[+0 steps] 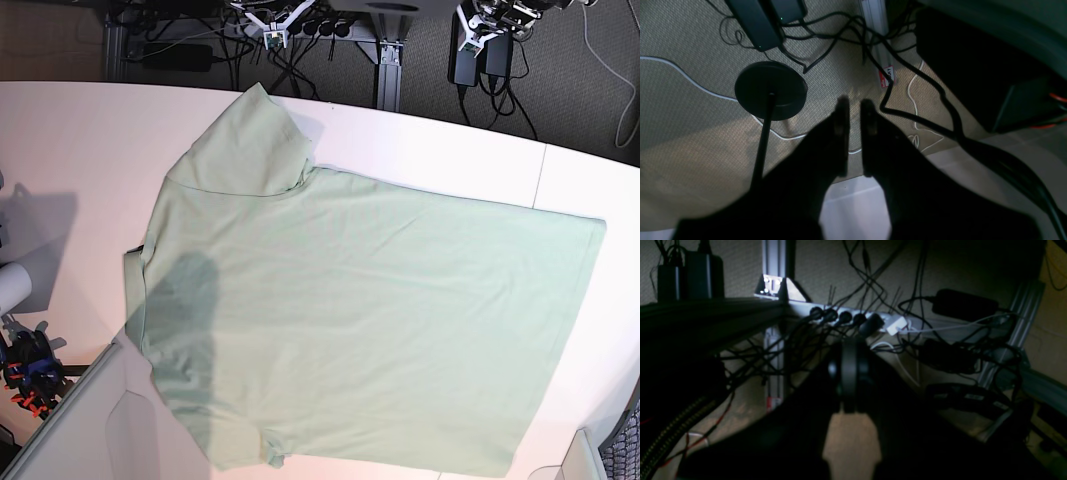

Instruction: Fold the T-shirt properly

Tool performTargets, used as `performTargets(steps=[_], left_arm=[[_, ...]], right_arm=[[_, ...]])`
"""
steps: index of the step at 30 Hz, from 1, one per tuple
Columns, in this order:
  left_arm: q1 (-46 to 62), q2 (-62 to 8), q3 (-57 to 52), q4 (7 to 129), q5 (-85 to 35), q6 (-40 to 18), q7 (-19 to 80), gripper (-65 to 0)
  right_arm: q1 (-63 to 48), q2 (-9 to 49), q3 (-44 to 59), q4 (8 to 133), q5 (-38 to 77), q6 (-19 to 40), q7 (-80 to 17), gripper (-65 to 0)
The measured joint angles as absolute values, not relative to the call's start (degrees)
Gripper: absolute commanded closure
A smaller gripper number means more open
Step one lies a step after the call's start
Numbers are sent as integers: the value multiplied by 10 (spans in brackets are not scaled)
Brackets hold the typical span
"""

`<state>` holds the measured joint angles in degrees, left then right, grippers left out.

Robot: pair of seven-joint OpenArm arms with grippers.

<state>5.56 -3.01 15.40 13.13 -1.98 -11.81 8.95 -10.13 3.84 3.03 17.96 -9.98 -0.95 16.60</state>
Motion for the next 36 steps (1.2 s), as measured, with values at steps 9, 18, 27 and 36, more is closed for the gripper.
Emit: performTargets(steps=[9, 18, 27, 36], left_arm=[[65, -39, 154, 135, -19, -149, 101, -56], [134, -58, 154, 222, -12, -170, 59, -56], [162, -57, 154, 276, -11, -170, 50, -56], [191, -67, 154, 315, -14, -205, 60, -56]], right_arm=[[-147, 59, 30, 211, -101, -4, 150, 0], [-224, 102, 30, 304, -82, 73, 145, 0], [-230, 106, 30, 330, -73, 78, 138, 0], [-281, 112, 30, 398, -73, 79, 120, 0]])
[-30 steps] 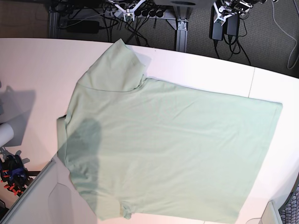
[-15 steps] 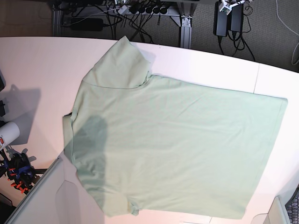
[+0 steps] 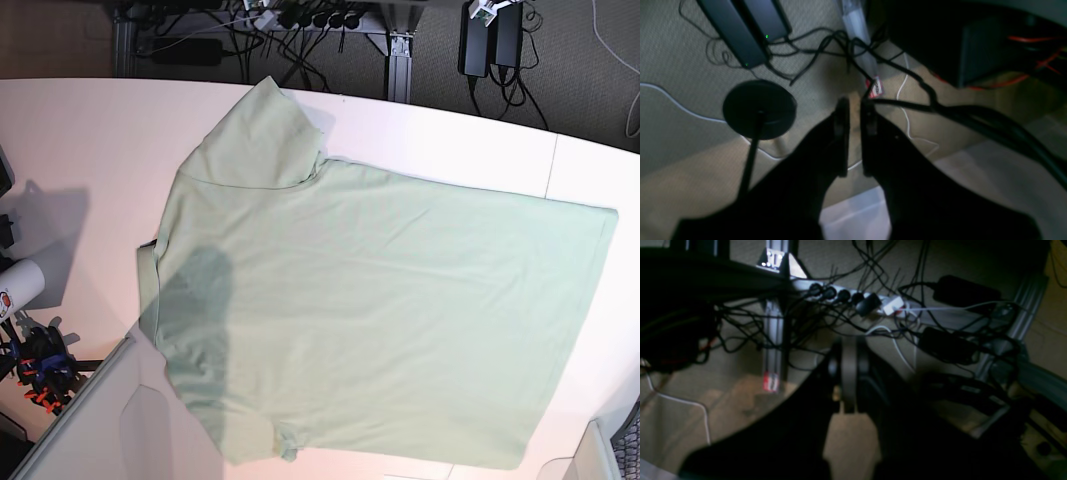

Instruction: Fold the T-shirt properly

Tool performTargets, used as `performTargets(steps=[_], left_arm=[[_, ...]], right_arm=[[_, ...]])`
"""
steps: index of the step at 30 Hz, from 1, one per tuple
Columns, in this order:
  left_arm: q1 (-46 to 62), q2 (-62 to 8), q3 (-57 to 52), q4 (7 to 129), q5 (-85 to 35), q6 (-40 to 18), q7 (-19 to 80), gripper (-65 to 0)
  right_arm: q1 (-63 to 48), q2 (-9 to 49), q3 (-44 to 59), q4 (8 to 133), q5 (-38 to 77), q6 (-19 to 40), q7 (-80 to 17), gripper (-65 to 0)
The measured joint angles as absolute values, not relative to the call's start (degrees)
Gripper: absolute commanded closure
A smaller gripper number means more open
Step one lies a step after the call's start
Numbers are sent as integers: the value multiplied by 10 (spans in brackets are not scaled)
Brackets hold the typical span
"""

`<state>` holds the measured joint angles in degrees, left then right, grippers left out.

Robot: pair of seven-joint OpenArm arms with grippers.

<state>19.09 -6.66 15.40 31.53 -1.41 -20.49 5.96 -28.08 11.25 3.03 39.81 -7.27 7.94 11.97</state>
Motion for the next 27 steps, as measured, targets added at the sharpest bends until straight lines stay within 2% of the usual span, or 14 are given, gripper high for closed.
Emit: performTargets(steps=[5, 14, 20, 24, 25, 27], left_arm=[[259, -83, 147, 435, -78, -287, 71, -56], [401, -96, 70, 701, -119, -295, 89, -60], [439, -132, 19, 841, -130, -385, 92, -60], [472, -147, -22, 925, -191, -391, 154, -61], [481, -150, -35, 947, -210, -391, 168, -61], [493, -161, -61, 988, -239, -391, 192, -80]], right_arm=[[-345, 123, 30, 498, -4, 79, 94, 0], [-481, 159, 55, 753, 51, 77, 18, 0], [-519, 165, 116, 889, 100, 78, -35, 0], [-526, 168, 176, 967, 175, 77, -107, 0], [-525, 168, 190, 986, 191, 77, -120, -3], [-525, 168, 218, 1027, 218, 77, -134, -67]])
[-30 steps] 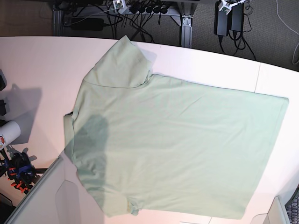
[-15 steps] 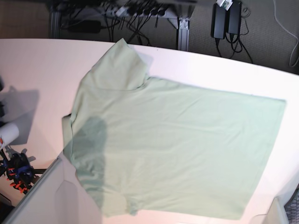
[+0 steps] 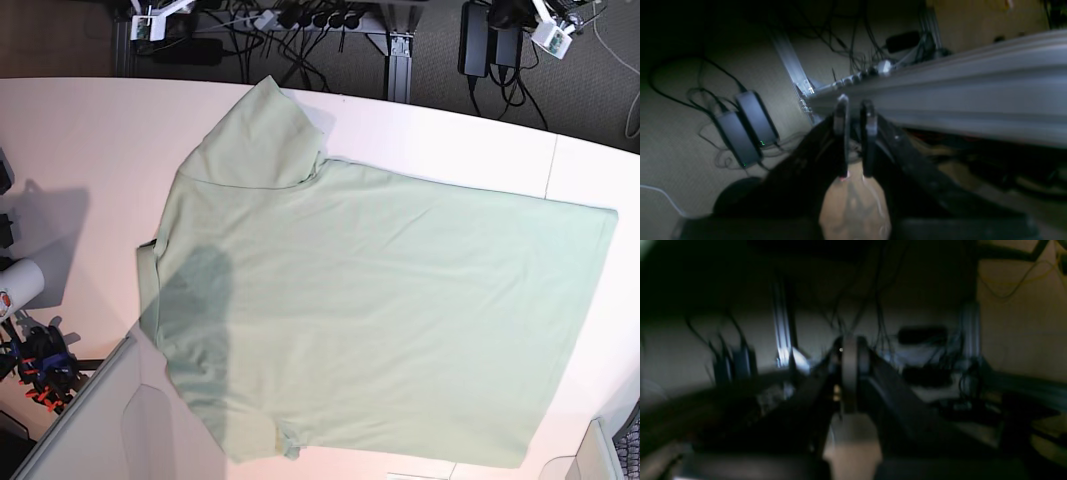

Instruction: Fold the T-shirt properly

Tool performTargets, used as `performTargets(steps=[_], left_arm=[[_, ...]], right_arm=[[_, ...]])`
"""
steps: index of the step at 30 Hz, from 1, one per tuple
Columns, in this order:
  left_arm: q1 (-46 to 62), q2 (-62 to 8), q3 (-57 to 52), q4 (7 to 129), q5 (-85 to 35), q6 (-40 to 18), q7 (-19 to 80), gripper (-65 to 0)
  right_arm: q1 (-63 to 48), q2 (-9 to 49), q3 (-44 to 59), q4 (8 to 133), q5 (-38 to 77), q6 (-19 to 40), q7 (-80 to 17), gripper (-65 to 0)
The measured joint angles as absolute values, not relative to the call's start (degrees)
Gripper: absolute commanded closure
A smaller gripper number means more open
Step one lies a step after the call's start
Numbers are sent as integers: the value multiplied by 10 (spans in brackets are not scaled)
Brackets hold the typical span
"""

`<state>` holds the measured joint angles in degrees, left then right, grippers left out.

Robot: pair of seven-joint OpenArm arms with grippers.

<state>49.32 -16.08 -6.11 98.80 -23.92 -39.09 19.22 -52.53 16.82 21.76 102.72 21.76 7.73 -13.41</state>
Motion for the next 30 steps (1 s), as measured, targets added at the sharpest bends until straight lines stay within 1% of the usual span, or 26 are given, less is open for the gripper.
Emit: performTargets(steps=[1, 3, 4, 5, 6, 9, 12, 17, 19, 20, 21, 25, 28, 30], left_arm=[[499, -166, -74, 1007, -255, -391, 203, -115], [514, -176, -98, 1040, -281, -391, 215, -205], [520, -181, -108, 1054, -291, -391, 219, -249], [529, -185, -119, 1066, -302, -392, 221, -282], [537, -190, -129, 1077, -311, -392, 222, -301], [554, -208, -154, 1103, -331, -392, 223, -303], [557, -226, -169, 1121, -353, -391, 234, -303], [551, -253, -173, 1127, -361, -392, 239, -305], [542, -264, -173, 1127, -361, -384, 248, -338], [536, -270, -173, 1127, -361, -379, 253, -359], [529, -275, -173, 1126, -361, -372, 255, -364], [511, -286, -173, 1127, -362, -365, 257, -364], [490, -293, -185, 1127, -364, -355, 259, -364], [468, -298, -195, 1127, -364, -344, 279, -364]], right_arm=[[-525, 168, 230, 1047, 229, 77, -148, -124], [-524, 168, 250, 1081, 248, 77, -164, -251], [-524, 168, 258, 1098, 258, 77, -172, -304], [-524, 168, 265, 1116, 264, 77, -175, -341], [-520, 166, 271, 1131, 274, 77, -178, -361], [-493, 156, 277, 1158, 296, 77, -179, -365], [-439, 128, 277, 1150, 307, 79, -207, -365], [-364, 78, 270, 1074, 307, 79, -208, -365], [-340, 68, 261, 1040, 308, 88, -213, -365], [-333, 65, 256, 1024, 307, 92, -219, -365], [-324, 61, 250, 1010, 305, 98, -209, -365], [-295, 42, 222, 985, 308, 99, -215, -365], [-293, 22, 199, 984, 308, 124, -215, -365], [-294, 6, 189, 984, 307, 124, -207, -365]])
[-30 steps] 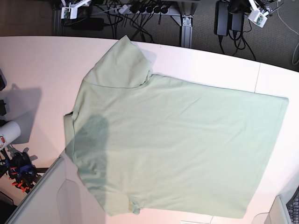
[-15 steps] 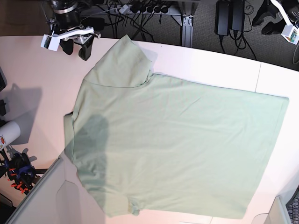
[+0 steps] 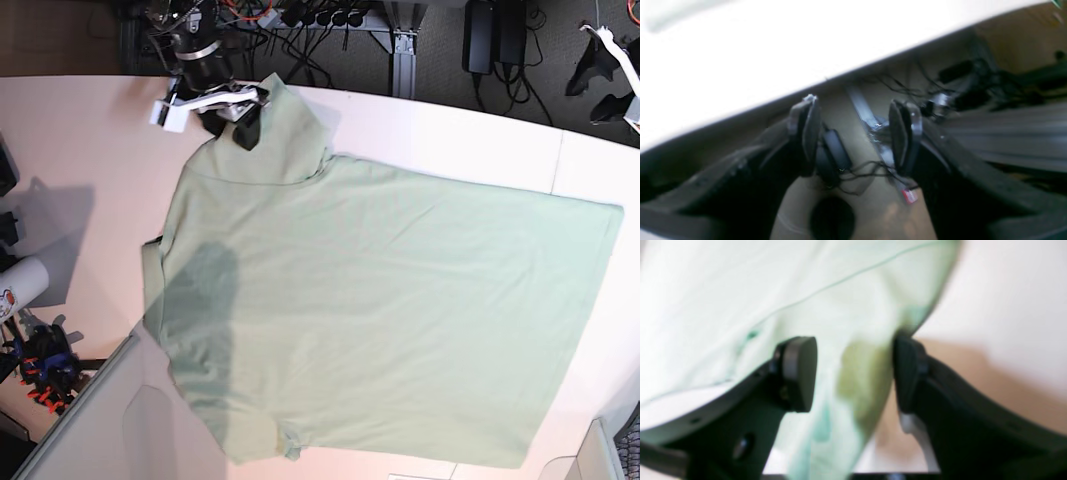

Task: Fold the T-shirt properly
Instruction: 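Grasp the shirt's collar corner with the right gripper and the sleeve end with the left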

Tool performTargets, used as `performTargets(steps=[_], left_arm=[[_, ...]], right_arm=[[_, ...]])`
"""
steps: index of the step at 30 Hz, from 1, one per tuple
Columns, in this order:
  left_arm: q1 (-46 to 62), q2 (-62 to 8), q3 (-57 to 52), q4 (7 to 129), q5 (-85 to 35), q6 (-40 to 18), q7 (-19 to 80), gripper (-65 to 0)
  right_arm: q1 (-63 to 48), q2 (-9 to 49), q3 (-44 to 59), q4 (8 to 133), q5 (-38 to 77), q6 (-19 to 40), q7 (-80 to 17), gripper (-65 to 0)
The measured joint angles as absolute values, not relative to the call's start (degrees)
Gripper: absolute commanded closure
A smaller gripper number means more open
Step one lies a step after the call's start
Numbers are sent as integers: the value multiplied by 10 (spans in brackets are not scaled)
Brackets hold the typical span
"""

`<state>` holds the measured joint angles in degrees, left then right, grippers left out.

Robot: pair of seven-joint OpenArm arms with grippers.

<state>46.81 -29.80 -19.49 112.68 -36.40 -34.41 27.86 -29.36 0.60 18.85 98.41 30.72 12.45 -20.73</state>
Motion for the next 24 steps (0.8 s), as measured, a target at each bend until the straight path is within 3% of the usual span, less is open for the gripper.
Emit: performTargets(steps=[6, 14, 24], left_arm=[[377, -331, -203, 1074, -380, -323, 286, -364], [228, -335, -203, 904, -398, -325, 294, -364], [141, -333, -166, 765, -434, -333, 296, -364]], right_arm=[[-296, -10, 176, 986, 288, 127, -208, -365], [-305, -10, 175, 987, 282, 131, -207, -365], [-305, -10, 175, 987, 281, 133, -207, -365]])
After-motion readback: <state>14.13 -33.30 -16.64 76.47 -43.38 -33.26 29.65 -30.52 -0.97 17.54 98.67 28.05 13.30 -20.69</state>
